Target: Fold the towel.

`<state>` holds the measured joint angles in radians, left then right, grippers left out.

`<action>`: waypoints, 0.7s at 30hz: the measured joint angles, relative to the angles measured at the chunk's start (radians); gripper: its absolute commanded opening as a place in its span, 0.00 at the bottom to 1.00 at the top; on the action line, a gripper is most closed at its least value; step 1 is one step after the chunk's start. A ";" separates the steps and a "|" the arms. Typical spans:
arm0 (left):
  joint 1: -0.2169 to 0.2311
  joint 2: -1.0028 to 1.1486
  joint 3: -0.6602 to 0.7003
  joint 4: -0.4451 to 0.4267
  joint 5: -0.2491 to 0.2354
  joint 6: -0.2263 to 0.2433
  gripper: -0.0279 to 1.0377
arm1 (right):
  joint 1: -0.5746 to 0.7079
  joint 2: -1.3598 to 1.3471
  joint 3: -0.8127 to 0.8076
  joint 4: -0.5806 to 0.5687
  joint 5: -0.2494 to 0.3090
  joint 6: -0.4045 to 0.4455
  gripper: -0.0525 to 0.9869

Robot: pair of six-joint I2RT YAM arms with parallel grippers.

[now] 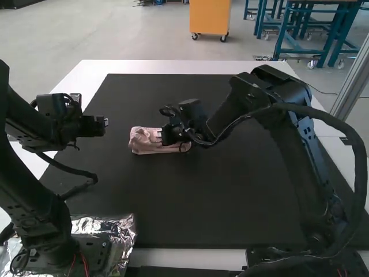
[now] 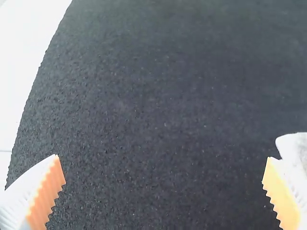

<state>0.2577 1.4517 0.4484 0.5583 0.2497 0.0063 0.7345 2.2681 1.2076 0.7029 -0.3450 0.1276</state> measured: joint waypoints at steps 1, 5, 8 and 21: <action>0.000 0.000 0.000 -0.001 0.000 0.000 0.94 | 0.000 0.011 0.003 0.006 0.000 0.003 0.03; 0.000 0.000 0.000 0.000 0.000 0.000 0.94 | 0.000 0.052 0.027 0.027 0.000 0.013 0.03; 0.000 0.000 0.000 0.000 0.000 0.000 0.94 | 0.000 0.081 0.055 0.033 -0.001 0.018 0.03; 0.000 -0.089 0.000 -0.014 0.000 0.000 0.94 | 0.052 0.148 0.119 0.024 0.004 0.031 0.03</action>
<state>0.2577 1.3632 0.4484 0.5442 0.2497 0.0059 0.7864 2.4161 1.3270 0.7273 -0.3408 0.1581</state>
